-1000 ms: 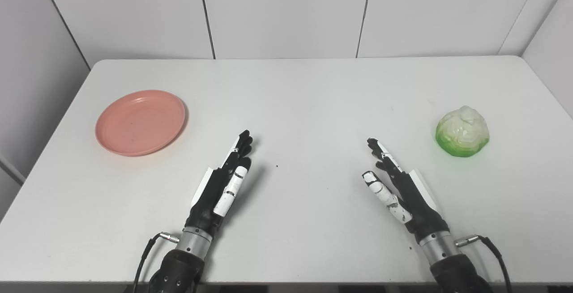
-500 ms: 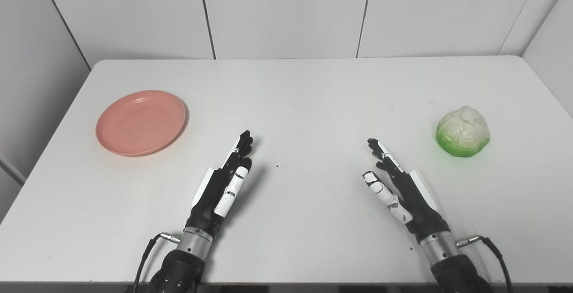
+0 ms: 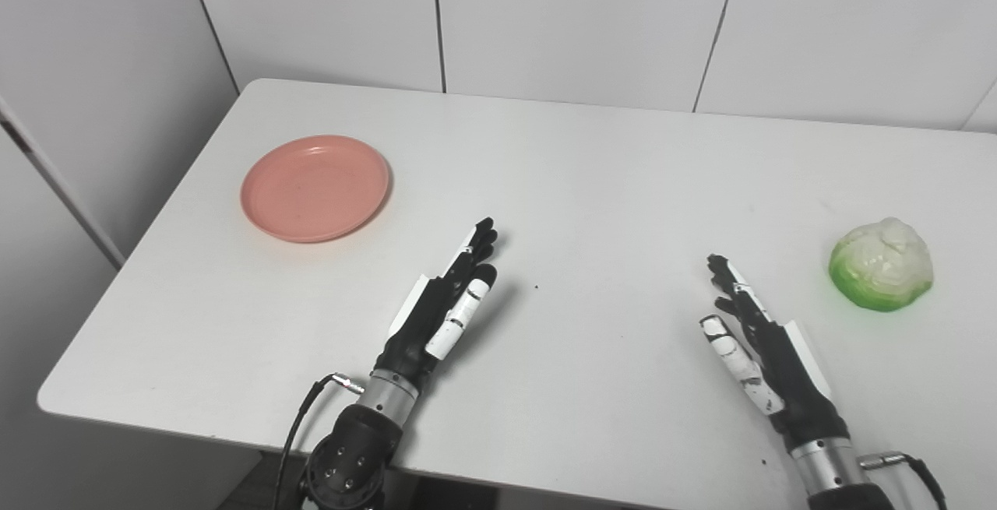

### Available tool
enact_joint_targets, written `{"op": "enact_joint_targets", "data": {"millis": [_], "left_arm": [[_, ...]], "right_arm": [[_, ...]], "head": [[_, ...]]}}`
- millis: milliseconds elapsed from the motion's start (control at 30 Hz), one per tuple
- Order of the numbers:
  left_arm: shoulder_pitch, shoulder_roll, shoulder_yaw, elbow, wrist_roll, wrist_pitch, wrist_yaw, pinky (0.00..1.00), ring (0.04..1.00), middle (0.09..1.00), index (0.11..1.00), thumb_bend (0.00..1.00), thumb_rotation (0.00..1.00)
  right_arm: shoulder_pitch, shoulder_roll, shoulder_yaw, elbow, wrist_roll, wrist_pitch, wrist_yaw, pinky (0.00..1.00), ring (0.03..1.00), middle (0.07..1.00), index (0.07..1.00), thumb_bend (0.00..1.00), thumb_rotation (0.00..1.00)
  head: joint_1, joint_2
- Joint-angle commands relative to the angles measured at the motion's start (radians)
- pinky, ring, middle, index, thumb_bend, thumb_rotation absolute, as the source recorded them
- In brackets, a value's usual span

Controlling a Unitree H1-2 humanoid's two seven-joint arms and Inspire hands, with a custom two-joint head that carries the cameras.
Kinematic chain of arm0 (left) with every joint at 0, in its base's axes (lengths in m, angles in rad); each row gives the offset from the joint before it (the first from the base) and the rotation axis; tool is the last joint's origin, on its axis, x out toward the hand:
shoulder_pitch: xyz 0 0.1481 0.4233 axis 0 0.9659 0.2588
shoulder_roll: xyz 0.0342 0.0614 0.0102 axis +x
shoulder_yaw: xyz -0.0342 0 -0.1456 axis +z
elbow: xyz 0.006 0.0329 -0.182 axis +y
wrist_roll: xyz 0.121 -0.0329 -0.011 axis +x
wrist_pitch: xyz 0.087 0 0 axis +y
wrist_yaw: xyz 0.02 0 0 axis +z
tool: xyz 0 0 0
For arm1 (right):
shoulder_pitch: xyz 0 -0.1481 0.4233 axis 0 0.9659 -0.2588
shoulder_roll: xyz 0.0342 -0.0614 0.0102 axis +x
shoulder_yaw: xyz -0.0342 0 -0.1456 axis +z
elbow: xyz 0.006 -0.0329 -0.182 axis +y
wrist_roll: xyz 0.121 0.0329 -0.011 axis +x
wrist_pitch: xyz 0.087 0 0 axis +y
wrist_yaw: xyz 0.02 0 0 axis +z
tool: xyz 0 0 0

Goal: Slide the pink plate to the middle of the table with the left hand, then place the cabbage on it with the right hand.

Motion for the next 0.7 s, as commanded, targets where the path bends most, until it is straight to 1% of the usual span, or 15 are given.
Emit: {"op": "enact_joint_targets", "data": {"millis": [0, 33, 67, 100, 133, 167, 267, 433, 600, 667], "left_arm": [[0.014, -0.031, -0.026, 0.076, 0.014, 0.001, 0.016, 0.95, 0.966, 0.977, 0.972, 0.57, 1.0], [0.011, -0.033, -0.03, 0.084, 0.022, -0.007, 0.02, 0.95, 0.964, 0.976, 0.971, 0.57, 1.0], [0.01, -0.035, -0.033, 0.091, 0.029, -0.012, 0.022, 0.95, 0.963, 0.976, 0.974, 0.56, 1.0], [0.008, -0.037, -0.035, 0.098, 0.035, -0.017, 0.026, 0.95, 0.963, 0.977, 0.975, 0.56, 1.0], [0.007, -0.038, -0.037, 0.103, 0.04, -0.02, 0.029, 0.95, 0.963, 0.975, 0.974, 0.55, 1.0], [0.006, -0.04, -0.039, 0.11, 0.047, -0.024, 0.033, 0.95, 0.964, 0.973, 0.974, 0.55, 1.0], [0.001, -0.043, -0.043, 0.128, 0.062, -0.035, 0.039, 0.96, 0.966, 0.973, 0.975, 0.52, 1.0], [0.0, -0.043, -0.05, 0.141, 0.078, -0.048, 0.046, 0.96, 0.966, 0.973, 0.98, 0.51, 1.0], [0.002, -0.042, -0.052, 0.145, 0.077, -0.055, 0.048, 0.96, 0.964, 0.973, 0.981, 0.52, 1.0], [0.002, -0.041, -0.052, 0.148, 0.076, -0.059, 0.049, 0.96, 0.965, 0.973, 0.982, 0.51, 1.0]], "right_arm": [[0.002, -0.015, -0.01, 0.034, 0.012, -0.055, 0.0, 0.91, 0.944, 0.953, 0.948, 0.39, 1.0], [0.0, -0.018, -0.011, 0.047, 0.02, -0.073, 0.0, 0.91, 0.943, 0.953, 0.949, 0.39, 1.0], [-0.001, -0.019, -0.012, 0.056, 0.025, -0.086, 0.0, 0.91, 0.943, 0.952, 0.948, 0.38, 1.0], [-0.002, -0.021, -0.013, 0.066, 0.022, -0.103, -0.003, 0.91, 0.943, 0.952, 0.948, 0.37, 1.0], [-0.003, -0.023, -0.013, 0.074, 0.02, -0.115, -0.006, 0.9, 0.939, 0.949, 0.944, 0.37, 1.0], [-0.004, -0.023, -0.014, 0.08, 0.019, -0.122, -0.007, 0.9, 0.937, 0.947, 0.942, 0.38, 1.0], [-0.007, -0.024, -0.016, 0.095, 0.02, -0.138, -0.006, 0.89, 0.934, 0.944, 0.94, 0.37, 1.0], [-0.002, -0.023, -0.02, 0.096, 0.018, -0.148, -0.008, 0.9, 0.935, 0.943, 0.938, 0.33, 1.0], [0.003, -0.019, -0.022, 0.099, 0.011, -0.158, -0.014, 0.89, 0.928, 0.935, 0.93, 0.33, 1.0], [0.005, -0.015, -0.023, 0.099, 0.02, -0.157, -0.012, 0.9, 0.932, 0.937, 0.93, 0.31, 1.0]], "head": [[0.026, -0.017], [0.044, -0.032], [0.044, -0.032], [0.056, -0.046], [0.058, -0.049], [0.068, -0.061], [0.088, -0.082], [0.096, -0.095], [0.095, -0.101], [0.094, -0.103]]}}
